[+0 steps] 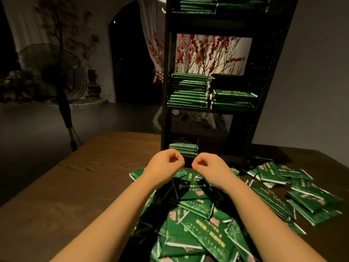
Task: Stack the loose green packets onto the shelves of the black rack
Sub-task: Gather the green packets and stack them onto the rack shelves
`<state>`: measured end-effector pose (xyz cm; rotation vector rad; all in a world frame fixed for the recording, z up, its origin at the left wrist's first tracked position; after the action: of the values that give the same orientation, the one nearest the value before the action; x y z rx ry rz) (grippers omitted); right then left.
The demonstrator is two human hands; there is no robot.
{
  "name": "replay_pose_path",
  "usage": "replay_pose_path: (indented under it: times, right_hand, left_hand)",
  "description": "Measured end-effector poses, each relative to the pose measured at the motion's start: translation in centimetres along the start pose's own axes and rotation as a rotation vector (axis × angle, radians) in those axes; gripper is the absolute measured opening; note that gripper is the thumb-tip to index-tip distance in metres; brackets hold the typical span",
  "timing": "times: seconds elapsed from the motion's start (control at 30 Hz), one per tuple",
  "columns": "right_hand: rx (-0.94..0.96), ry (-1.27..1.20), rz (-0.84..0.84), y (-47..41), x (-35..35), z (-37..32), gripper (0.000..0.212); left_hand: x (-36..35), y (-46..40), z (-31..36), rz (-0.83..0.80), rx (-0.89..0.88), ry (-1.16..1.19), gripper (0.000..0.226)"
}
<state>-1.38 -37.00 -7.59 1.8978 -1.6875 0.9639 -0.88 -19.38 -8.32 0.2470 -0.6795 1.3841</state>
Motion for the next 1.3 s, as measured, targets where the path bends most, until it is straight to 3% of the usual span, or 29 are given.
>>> replay_pose_path:
  times: [0.13,0.23,0.37,0.43,0.57,0.67,0.8,0.93,1.03,1.13,1.23,1.3]
  right_hand:
    - [0.071,0.248,-0.14,1.3,-1.9,1.3,0.008]
    - [0.133,0.326,-0.249,2.0,-2.3,1.7,0.031]
    - [0.122,0.465,-0.346,3.1,-2.2,1.6,0.084]
    - [0.111,0.545,-0.385,3.3,-2.6,1.6,0.098]
    - [0.102,0.54,-0.391,3.3,-2.7,1.6,0.088]
    - [0.122,0.613,-0.375,3.4,-2.5,0.7,0.066]
    - [0.163,0.68,-0.278,3.6,-3.1,-0.6,0.038]
    - [0.2,0.629,-0.157,3.2,-3.2,-1.2,0.033]
    - [0.182,0.494,-0.053,2.9,-2.6,-1.2,0.031]
    - [0.141,0.163,0.067,2.9,-2.1,-1.3,0.006]
    - [-0.022,-0.27,0.182,2.0,-1.8,-0.8,0.008]
    - [-0.142,-0.602,0.172,1.4,-1.9,-0.3,0.019]
  left_hand:
    - [-0.7,2.2,-2.2,-0.06,0.019,-0.123,0.007]
    - [-0.9,3.1,-3.2,-0.09,0.023,-0.211,0.005]
    - [-1.2,3.9,-3.9,-0.108,0.026,-0.249,0.005]
    - [-1.3,4.2,-4.2,-0.112,0.038,-0.251,0.007]
    - [-1.0,4.2,-4.4,-0.06,0.021,-0.29,0.01]
    - [0.1,4.0,-5.2,0.017,0.039,-0.454,0.03]
    - [1.1,3.9,-6.0,-0.138,0.153,-0.652,0.063]
    - [1.6,3.5,-6.0,-0.072,0.134,-0.769,0.058]
    - [2.0,3.3,-6.1,-0.04,0.144,-0.746,0.044]
    - [2.3,3.3,-6.5,0.068,0.126,-0.623,0.028]
    - [2.7,3.4,-6.4,0.222,0.099,-0.327,0.024]
    - [2.7,3.6,-5.7,0.258,0.135,-0.135,0.017]
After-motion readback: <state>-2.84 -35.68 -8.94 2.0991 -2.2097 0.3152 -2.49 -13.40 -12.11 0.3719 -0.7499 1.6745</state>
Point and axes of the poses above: each hand's wrist, its own y-axis away from the middle knuckle, its own x-axis out of the back of the hand, z = x × y, the point moved 1 cm from there along -y, towards the middle knuckle, and after that the axes turned 3 degrees about -z, right-handed, at the moved point
